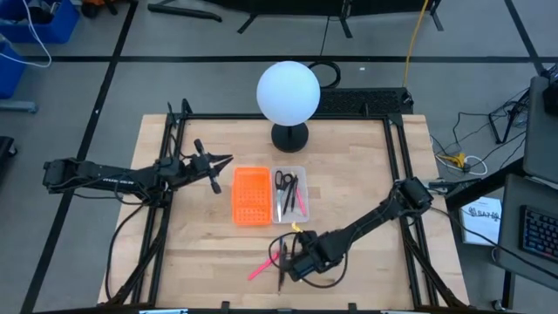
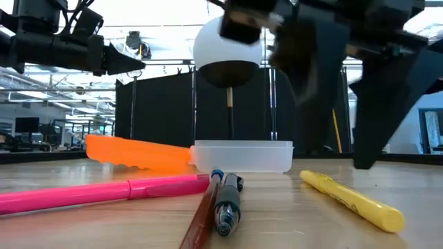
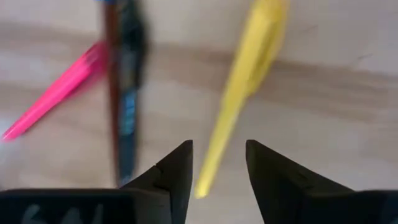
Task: Pick & place school supplies into a supply box
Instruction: Put the yellow highlighter into the supply box
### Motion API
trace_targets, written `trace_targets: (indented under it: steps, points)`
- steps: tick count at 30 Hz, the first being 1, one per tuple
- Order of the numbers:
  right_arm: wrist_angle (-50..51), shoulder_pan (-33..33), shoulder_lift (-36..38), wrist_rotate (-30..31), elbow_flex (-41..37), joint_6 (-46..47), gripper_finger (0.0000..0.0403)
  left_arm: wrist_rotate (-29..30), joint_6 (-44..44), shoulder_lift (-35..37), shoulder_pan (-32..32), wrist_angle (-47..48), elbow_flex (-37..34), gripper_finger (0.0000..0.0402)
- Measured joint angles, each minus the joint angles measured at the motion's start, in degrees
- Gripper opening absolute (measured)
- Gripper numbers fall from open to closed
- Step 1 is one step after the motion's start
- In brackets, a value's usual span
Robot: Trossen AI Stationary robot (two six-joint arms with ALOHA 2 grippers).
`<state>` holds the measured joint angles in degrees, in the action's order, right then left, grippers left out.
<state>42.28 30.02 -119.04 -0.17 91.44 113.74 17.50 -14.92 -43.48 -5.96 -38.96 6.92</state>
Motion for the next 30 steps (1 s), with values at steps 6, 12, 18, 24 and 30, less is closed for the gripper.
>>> trace_targets:
  steps: [6,12,18,24,30]
  points:
    - [0.6,-0.7,-2.4,-0.7,0.0,0.8,0.0143,0.0,0.0,0.0,0.0,-0.4,0.0,0.0042]
    - [-4.5,-0.8,-5.4,-3.4,0.2,0.5,0.0142,-0.1,0.0,0.0,0.0,-0.3,0.0,0.0042]
    - [1.8,-0.4,-7.4,-13.2,0.2,-0.8,0.0141,-0.1,0.0,0.0,0.0,-0.2,0.0,0.0042]
    - [11.3,0.5,-7.6,-19.5,0.1,-2.9,0.0140,-0.1,0.0,0.0,0.0,-0.1,0.0,0.0042]
    - [13.0,1.0,-7.5,-16.5,-1.0,-8.8,0.0125,-0.1,0.0,0.0,0.0,-0.2,0.0,0.0042]
